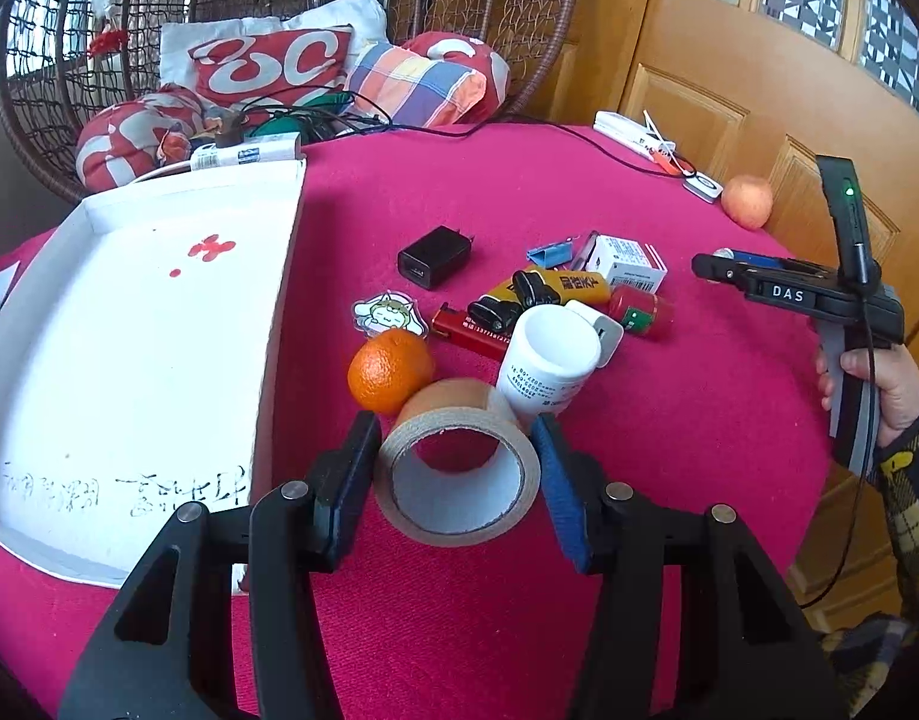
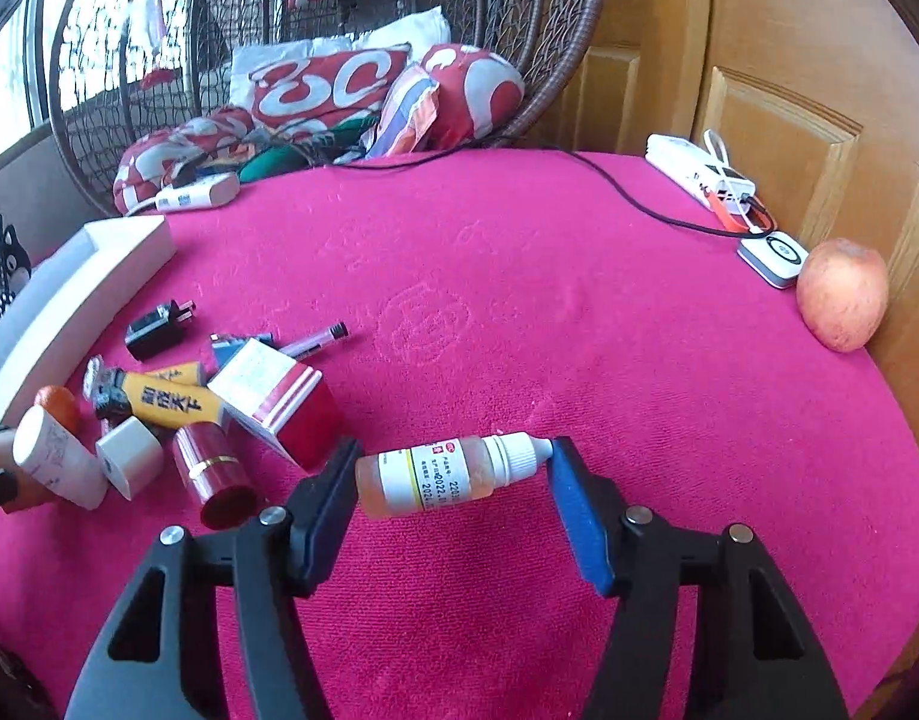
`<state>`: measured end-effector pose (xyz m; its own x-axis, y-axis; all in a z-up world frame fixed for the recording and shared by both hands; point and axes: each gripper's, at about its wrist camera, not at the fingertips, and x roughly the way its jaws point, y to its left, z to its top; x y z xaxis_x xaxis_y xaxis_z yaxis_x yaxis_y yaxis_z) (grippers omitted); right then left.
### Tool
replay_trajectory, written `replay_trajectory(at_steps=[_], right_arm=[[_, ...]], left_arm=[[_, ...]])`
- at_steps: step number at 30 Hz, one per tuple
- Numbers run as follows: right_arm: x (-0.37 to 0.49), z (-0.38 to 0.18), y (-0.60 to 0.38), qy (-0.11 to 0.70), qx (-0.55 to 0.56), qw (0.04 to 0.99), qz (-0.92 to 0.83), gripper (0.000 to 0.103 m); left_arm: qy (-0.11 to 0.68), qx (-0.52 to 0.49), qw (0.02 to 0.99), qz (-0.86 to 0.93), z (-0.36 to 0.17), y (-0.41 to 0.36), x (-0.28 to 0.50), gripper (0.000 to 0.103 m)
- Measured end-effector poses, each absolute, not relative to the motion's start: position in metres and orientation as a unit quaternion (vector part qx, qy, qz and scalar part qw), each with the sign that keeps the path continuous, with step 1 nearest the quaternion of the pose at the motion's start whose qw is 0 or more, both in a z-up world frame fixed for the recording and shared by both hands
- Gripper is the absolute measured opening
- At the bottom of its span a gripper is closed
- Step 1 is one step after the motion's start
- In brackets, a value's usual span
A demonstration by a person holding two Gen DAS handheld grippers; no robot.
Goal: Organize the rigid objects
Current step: 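Lift the tape roll with the left gripper while the right gripper grasps the dropper bottle, then carry the tape roll and dropper bottle into the white tray and open both grippers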
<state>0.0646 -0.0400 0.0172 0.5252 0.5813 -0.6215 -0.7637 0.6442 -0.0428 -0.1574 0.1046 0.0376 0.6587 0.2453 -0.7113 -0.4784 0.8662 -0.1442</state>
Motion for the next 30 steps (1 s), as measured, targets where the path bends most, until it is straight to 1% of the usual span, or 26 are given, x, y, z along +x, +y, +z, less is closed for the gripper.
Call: replay_trajectory(at_steps=[4,10,21,30], right_arm=[[0.053,0.043,-0.051,0.269,-0.111,0.865,0.408,0.063],[0.038,0.065,-0.047,0.244,-0.094,0.865,0.429,0.063],[0.015,0.081,-0.04,0.216,-0.085,0.855,0.463,0.063],[-0.008,0.1,-0.018,0.19,-0.094,0.833,0.511,0.063]], left_arm=[[0.351,-0.159,0.9,0.205,0.043,0.103,-0.16,0.052],[0.342,-0.163,0.901,0.21,0.046,0.104,-0.167,0.051],[0.317,-0.166,0.908,0.218,0.061,0.106,-0.175,0.051],[0.276,-0.158,0.917,0.24,0.091,0.117,-0.192,0.051]])
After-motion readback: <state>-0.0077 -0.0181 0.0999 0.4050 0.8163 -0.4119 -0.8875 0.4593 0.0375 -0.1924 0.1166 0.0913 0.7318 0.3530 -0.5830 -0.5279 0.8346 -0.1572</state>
